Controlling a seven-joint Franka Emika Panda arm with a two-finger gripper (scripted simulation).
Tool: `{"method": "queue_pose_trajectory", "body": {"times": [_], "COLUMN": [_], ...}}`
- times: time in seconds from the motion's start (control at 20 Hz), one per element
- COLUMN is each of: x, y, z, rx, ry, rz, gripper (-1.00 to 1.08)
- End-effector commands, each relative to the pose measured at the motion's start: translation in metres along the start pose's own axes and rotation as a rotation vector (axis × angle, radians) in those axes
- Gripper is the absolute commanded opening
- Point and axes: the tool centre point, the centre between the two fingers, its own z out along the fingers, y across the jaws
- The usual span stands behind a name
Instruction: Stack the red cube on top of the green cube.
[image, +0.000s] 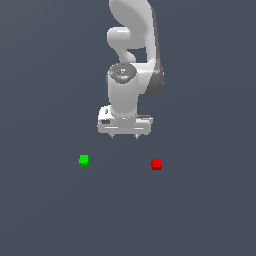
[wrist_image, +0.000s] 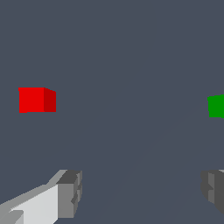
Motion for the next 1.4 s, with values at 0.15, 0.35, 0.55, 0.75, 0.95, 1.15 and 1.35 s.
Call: {"method": "queue_pose_trajectory", "body": {"times": [0.15, 0.35, 0.55, 0.75, 0.95, 1.15, 1.35], "x": [0.001, 0.007, 0.016, 0.028, 0.042, 0.053, 0.060], "y": [-0.003, -0.017, -0.040, -0.070, -0.103, -0.127, -0.142], "z": [0.002, 0.010, 0.023, 0.040, 0.058, 0.072, 0.080], "rx": [0.000, 0.001, 0.002, 0.003, 0.004, 0.004, 0.004], "ry": [0.000, 0.001, 0.003, 0.005, 0.008, 0.009, 0.011], "rz": [0.000, -0.002, -0.005, -0.009, -0.014, -0.017, -0.020], "gripper": [1.00, 1.00, 1.00, 1.00, 1.00, 1.00, 1.00]}}
